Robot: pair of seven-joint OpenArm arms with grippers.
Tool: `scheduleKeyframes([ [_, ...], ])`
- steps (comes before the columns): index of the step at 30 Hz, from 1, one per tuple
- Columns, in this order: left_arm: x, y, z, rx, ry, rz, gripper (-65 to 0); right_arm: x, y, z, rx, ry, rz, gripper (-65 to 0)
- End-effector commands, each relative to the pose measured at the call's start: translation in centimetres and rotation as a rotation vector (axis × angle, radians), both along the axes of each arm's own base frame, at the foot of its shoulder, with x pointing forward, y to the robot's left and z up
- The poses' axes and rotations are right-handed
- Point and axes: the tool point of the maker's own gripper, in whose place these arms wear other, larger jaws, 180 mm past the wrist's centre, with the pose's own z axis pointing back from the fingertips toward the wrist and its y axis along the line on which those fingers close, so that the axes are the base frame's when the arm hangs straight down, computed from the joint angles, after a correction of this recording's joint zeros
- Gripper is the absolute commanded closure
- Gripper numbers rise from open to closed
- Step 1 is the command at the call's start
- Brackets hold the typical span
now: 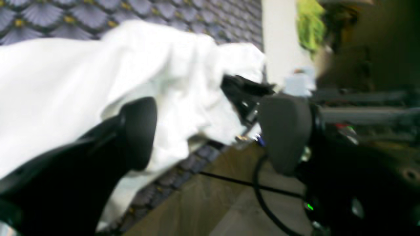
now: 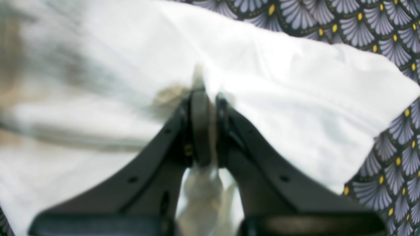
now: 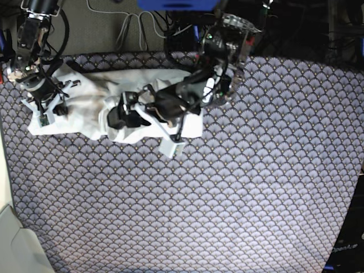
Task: Fold the T-shirt properly
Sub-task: 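Lower the folded end onto the shirt's middle with the left gripper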
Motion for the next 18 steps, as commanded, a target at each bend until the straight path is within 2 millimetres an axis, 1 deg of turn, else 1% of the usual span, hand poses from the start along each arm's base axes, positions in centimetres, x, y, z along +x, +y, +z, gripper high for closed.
scheduleKeyframes([
  [1, 0.6, -0.6, 2.2, -0.064, -0.042, -0.004, -50.8, -0.6, -0.2, -0.3, -0.022, 0.037, 0.017, -0.1],
  [3, 0.9, -0.2, 3.1, -0.099, -0.049, -0.014, -50.7, -0.6, -0.2, -0.3, -0.022, 0.037, 0.017, -0.1],
  [5, 0.8, 0.5, 3.8, -0.109, -0.067, -0.018, -48.9, -0.6, -0.3, -0.3, -0.022, 0.036, 0.016, -0.1],
  [7, 1.4, 2.4, 4.4, -0.095, -0.101, 0.009, -41.6, -0.5, -0.3, -0.2, -0.023, 0.033, 0.016, -0.1],
  [8, 2.0, 3.6, 4.6, -0.08, -0.119, 0.036, -36.2, -0.5, -0.3, -0.2, -0.023, 0.033, 0.016, -0.1],
  [10, 2.8, 6.4, 3.4, -0.037, -0.104, 0.1, -22.8, -0.4, -0.3, -0.2, -0.023, 0.032, 0.016, -0.1],
  [11, 3.3, 7.5, 2.6, -0.02, -0.089, 0.126, -17.1, -0.4, -0.3, -0.2, -0.023, 0.032, 0.016, -0.1],
  [12, 3.8, 8.8, 1.0, 0.003, -0.051, 0.157, -13.3, -0.4, -0.3, -0.2, -0.023, 0.032, 0.016, -0.1],
  [13, 4.2, 9.5, -0.2, 0.014, -0.016, 0.176, -13.5, -0.4, -0.4, -0.1, -0.028, 0.031, 0.017, -0.1],
  [15, 4.3, 10.1, -2.3, 0.034, 0.041, 0.193, -14.7, -0.2, -0.6, 0.1, -0.032, 0.027, 0.018, -0.1],
  [18, 4.0, 10.0, -3.8, 0.043, 0.087, 0.191, -14.7, -0.2, -0.8, 0.2, -0.037, 0.027, 0.017, -0.1],
])
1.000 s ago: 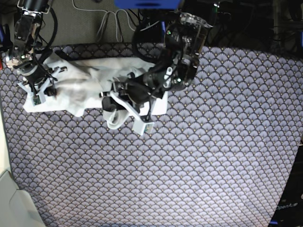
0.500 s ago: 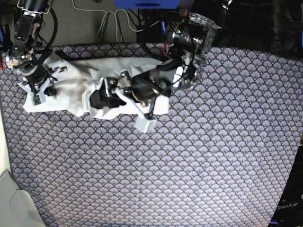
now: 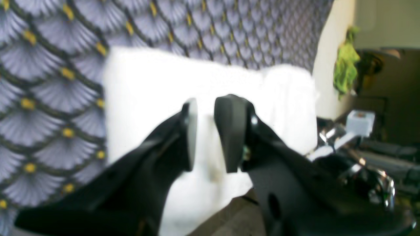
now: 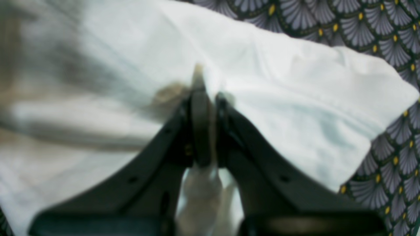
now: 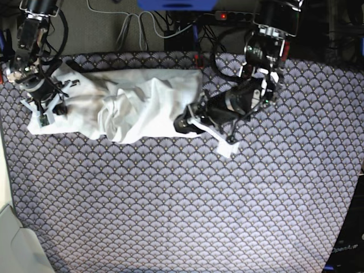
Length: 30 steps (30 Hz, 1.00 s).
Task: Fold the T-shirt properly
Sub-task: 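Lower the folded end onto the shirt's middle with the left gripper, then grasp the opposite end of the strip with the right gripper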
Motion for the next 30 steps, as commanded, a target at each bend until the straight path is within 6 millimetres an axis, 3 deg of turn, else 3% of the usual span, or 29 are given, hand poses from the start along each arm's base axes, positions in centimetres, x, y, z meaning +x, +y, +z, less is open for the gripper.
scheduleKeyframes([
  [1, 0.7, -0.4, 1.0, -0.03, -0.025, 0.0, -14.7, -0.1, -0.5, 0.2, -0.024, 0.017, 0.013, -0.1],
  [4, 0.9, -0.2, -0.2, -0.019, 0.011, 0.004, -14.7, 0.1, -1.1, 0.5, -0.041, 0.015, 0.016, -1.6],
  [9, 0.6, 0.5, -2.3, 0.006, 0.073, 0.007, -14.8, 0.1, -1.2, 0.8, -0.05, 0.008, 0.02, -15.6],
  [11, 0.5, 1.4, -2.8, 0.044, 0.07, 0.006, -15.2, 0.5, -1.1, 2.0, -0.068, -0.025, 0.032, -23.1],
  [15, 0.6, 2.3, -3.4, 0.114, 0.056, 0.006, -25.0, 1.2, -0.2, 5.3, -0.112, -0.109, 0.069, -34.9],
  [19, 0.5, 2.4, -3.4, 0.12, 0.049, 0.0, -36.0, 1.6, 1.8, 8.9, -0.138, -0.211, 0.107, -36.8],
  [23, 0.6, 2.3, -3.2, 0.116, 0.045, 0.0, -34.5, 2.0, 4.5, 12.8, -0.167, -0.297, 0.134, -36.7],
  [26, 0.8, 2.3, -3.1, 0.116, 0.042, 0.002, -33.3, 2.6, 7.5, 13.5, -0.132, -0.318, 0.173, -36.5],
  [30, 0.8, 2.3, -3.0, 0.115, 0.04, 0.002, -33.3, 3.1, 11.5, 12.6, -0.049, -0.296, 0.21, -33.5],
])
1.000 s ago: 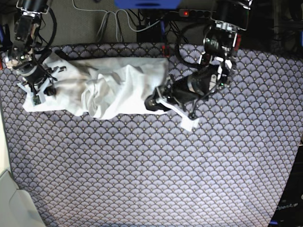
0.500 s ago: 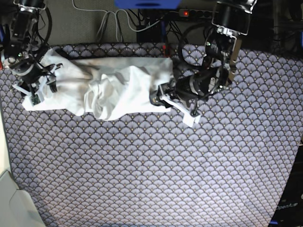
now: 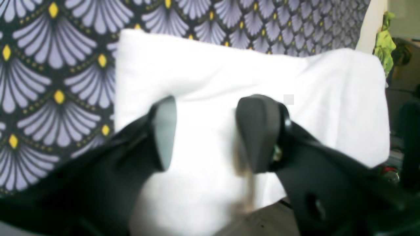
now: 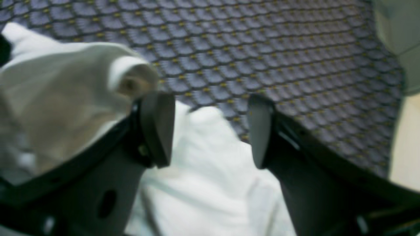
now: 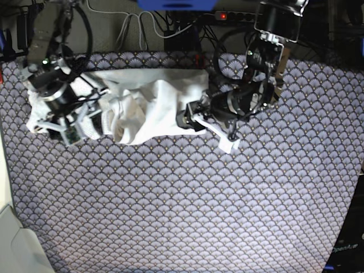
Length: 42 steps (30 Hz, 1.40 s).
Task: Fold the T-shirt properly
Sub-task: 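Grasp the opposite end of the strip with the right gripper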
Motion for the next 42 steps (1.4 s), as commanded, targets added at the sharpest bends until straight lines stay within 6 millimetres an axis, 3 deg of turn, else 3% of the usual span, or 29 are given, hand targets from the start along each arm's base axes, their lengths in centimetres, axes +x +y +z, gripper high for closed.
scheduleKeyframes([
  [1, 0.9, 0.2, 0.9, 0.001, -0.032, 0.008, -33.3, 0.6, 1.3, 1.1, 0.027, -0.039, 0.028, -31.7],
  [5, 1.0, 0.2, 0.8, 0.0, -0.03, 0.016, -28.2, 0.9, 5.6, 1.1, 0.067, -0.016, 0.111, -20.3],
  [9, 1.0, -0.6, 0.9, -0.019, -0.027, 0.019, -13.7, 1.1, 6.7, 1.2, 0.085, -0.012, 0.118, -4.6],
  [10, 1.0, -0.7, 0.9, -0.022, -0.027, 0.019, -12.8, 1.3, 6.8, 1.4, 0.092, -0.017, 0.116, -0.2],
  [17, 1.0, -1.7, 1.2, -0.043, -0.024, 0.023, -12.5, 0.9, 7.9, 1.2, 0.105, -0.008, 0.14, -0.2],
  [19, 1.0, -1.9, 1.2, -0.046, -0.024, 0.021, -10.1, 0.6, 8.9, 1.0, 0.112, -0.002, 0.166, -0.1],
  [22, 0.9, -1.9, 1.2, -0.046, -0.021, 0.018, -0.8, 0.4, 10.6, 1.1, 0.121, -0.002, 0.215, -0.1],
  [26, 0.9, -1.9, 1.2, -0.046, -0.02, 0.019, -0.5, 0.3, 11.9, 1.1, 0.149, 0.005, 0.231, -0.1],
  [32, 1.0, -1.8, 1.2, -0.044, -0.025, 0.025, -0.3, -0.2, 11.6, -2.6, 0.152, 0.105, 0.228, -0.1],
  [34, 0.9, -1.7, 0.8, -0.041, -0.013, 0.026, -0.3, -0.3, 10.5, -4.2, 0.137, 0.149, 0.214, -0.1],
  [42, 0.5, -0.5, -2.8, -0.005, 0.073, 0.056, -0.3, 0.5, 5.2, -6.9, 0.118, 0.185, 0.109, -0.1],
])
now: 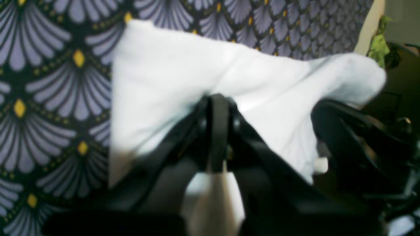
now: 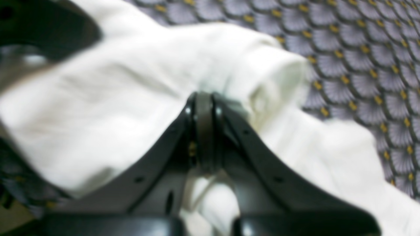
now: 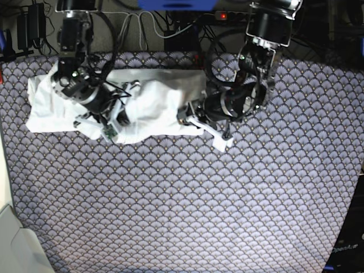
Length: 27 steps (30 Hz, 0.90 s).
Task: Fold the T-shirt properly
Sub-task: 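Grasp the opposite end of the strip with the right gripper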
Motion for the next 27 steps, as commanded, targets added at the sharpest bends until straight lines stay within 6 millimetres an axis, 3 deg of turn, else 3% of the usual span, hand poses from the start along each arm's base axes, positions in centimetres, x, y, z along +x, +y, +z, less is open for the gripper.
scheduleKeyframes([
  [1, 0.3, 0.7, -0.3, 0.036, -0.008, 0.022, -0.3, 0.6, -0.6, 0.5, 0.005, -0.026, -0.005, -0.1],
  [5, 0.5, 0.7, -0.3, 0.038, -0.015, 0.025, -0.3, 0.2, -2.9, -1.4, 0.0, 0.015, -0.048, -0.1],
  [8, 0.6, 0.7, -0.2, 0.038, -0.018, 0.028, -0.3, 0.1, -4.1, -1.4, 0.005, 0.007, -0.085, -0.1],
  [10, 0.6, 0.8, -0.2, 0.038, -0.018, 0.029, -0.3, 0.7, -5.0, 0.0, -0.011, -0.033, -0.106, -0.1],
  [14, 0.7, 0.7, 0.0, 0.034, -0.021, 0.025, -0.3, 2.1, -6.4, 5.5, -0.059, -0.188, -0.133, -0.4],
  [16, 0.7, 0.6, 0.1, 0.031, -0.022, 0.025, -0.3, 2.1, -7.4, 6.8, -0.105, -0.197, -0.153, -1.0],
  [19, 0.7, 0.6, 0.1, 0.031, -0.022, 0.025, -0.3, 2.5, -10.1, 7.8, -0.198, -0.15, -0.218, -7.1],
  [22, 0.5, 0.5, 0.1, 0.024, -0.019, 0.024, -0.3, 2.1, -13.1, 7.7, -0.271, -0.076, -0.284, -18.1],
  [27, 0.6, 0.5, 0.2, 0.024, -0.022, 0.023, -0.3, 1.3, -14.5, 7.4, -0.288, -0.042, -0.327, -27.7],
])
